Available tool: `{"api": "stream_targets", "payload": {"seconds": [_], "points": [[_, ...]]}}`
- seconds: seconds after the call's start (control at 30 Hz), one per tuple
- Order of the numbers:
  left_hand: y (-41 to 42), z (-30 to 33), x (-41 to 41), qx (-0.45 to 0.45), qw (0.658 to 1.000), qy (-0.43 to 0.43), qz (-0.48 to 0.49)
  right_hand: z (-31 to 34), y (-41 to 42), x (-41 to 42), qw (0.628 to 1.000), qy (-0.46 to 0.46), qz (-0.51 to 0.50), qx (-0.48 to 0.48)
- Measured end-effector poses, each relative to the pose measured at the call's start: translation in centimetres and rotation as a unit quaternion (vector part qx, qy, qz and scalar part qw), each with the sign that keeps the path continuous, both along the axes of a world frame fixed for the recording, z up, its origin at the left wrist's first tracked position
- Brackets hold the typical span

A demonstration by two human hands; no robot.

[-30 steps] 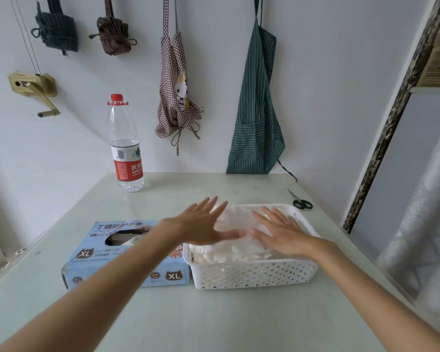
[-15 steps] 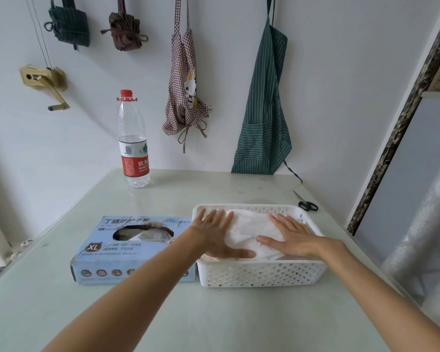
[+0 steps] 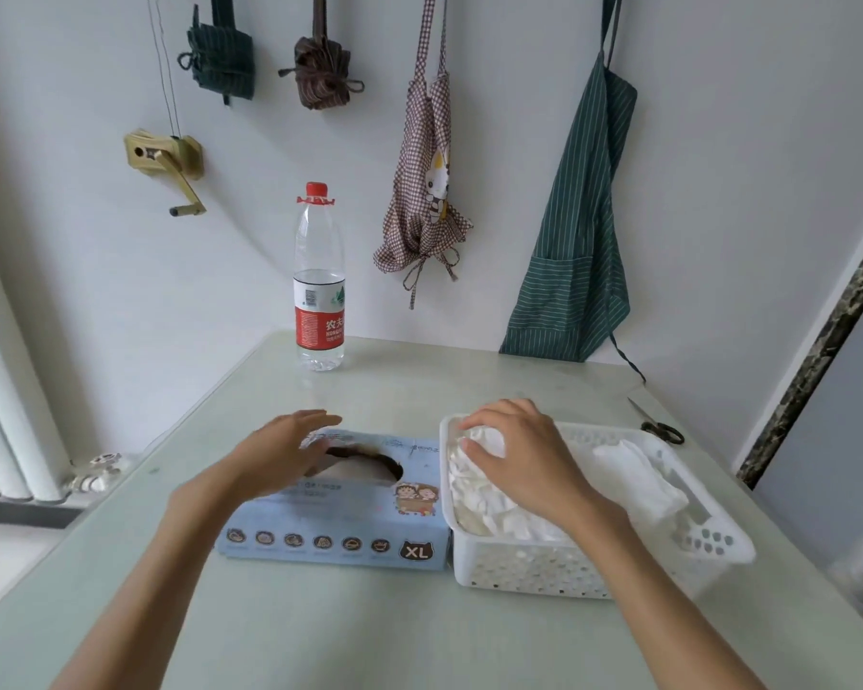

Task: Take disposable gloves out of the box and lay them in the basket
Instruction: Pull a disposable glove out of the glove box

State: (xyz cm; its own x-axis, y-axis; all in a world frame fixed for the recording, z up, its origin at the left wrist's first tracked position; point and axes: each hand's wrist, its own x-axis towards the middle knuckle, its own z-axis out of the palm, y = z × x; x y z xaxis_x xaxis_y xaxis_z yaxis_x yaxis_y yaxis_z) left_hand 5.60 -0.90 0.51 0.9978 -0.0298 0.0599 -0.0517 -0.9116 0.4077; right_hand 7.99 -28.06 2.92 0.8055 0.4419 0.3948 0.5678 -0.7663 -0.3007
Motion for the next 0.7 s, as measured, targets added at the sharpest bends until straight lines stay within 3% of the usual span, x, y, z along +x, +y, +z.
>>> {"api": "stream_targets", "payload": {"seconds": [0.1, 0.2, 0.47, 0.6, 0.7], "points": [[1.9, -0.1, -0.5, -0.015, 0.998, 0.066, -0.016, -1.3, 4.9, -0.3, 0.999, -0.009, 0.021, -0.034], [2.3, 0.1, -1.1, 0.034, 0.990, 0.133, -0.030, -1.9, 7.3, -0.4, 0.998, 0.009, 0.032, -0.059], [2.4, -0.5, -0.6, 0.096, 0.989, 0.111, -0.012, -1.8, 10.1, 1.1, 0.983, 0.086, 0.064, -0.146], [2.3, -0.3, -0.5, 0.096, 0.990, 0.107, -0.013, -2.9, 10.0, 1.7, 0.991, 0.117, 0.062, 0.009], [2.7, -0.3, -0.5, 0.084, 0.991, 0.106, -0.015, -2.8, 10.0, 1.4, 0.969, 0.190, 0.085, 0.129]]}}
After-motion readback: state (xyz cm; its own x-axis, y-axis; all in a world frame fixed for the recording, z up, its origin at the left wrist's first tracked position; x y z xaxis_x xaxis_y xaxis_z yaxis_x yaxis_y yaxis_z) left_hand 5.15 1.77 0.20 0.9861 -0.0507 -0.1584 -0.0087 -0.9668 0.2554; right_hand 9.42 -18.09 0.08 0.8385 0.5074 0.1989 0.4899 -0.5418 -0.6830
